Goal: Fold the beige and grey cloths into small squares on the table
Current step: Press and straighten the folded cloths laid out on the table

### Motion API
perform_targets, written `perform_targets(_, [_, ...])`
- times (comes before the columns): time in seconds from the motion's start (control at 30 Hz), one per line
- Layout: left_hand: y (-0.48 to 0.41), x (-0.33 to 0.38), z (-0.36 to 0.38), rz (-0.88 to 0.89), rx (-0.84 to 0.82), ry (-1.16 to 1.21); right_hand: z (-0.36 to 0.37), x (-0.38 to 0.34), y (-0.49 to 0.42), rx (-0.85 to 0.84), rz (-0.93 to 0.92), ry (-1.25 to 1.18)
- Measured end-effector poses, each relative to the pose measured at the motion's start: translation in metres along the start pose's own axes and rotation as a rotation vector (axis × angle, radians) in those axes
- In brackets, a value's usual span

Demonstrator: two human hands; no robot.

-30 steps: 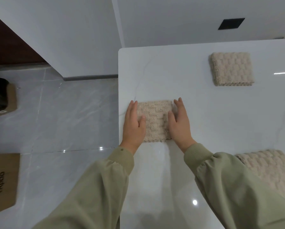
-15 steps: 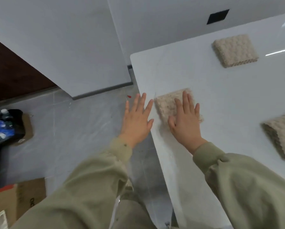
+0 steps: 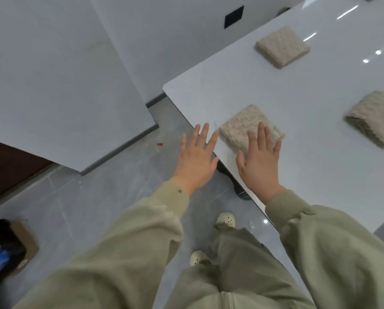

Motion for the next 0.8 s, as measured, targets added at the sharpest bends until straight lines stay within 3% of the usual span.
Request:
perform_targets(0.43, [-0.119,-0.006,0.005,0.384,-0.094,0.175,0.011,0.039,-0.052,0.046,0.379,-0.215])
perform_targets(0.53, [-0.135,-0.013,0.006,0.362,-0.090,0.420,0.009,0.050,-0.050,0.057,0.508,-0.359])
perform_targets(0.67, [-0.151,-0.022,0.019,0.207,-0.159,0.909,0.016,0.069,-0.035,0.072,0.792,-0.698])
perform_targets(0.8, [-0.171,-0.024,0.029,0.144,-0.211,1.084,0.024,0.069,-0.031,0.173,0.955,-0.990])
Point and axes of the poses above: each hand's wrist, its own y-axis away from the middle knuckle, its own z-axis out of the palm, x = y × z, the point moved 6 cm from there along -y, towards the middle knuckle, and after that the axes turned 12 degrees about z, right-handed, at the moved point
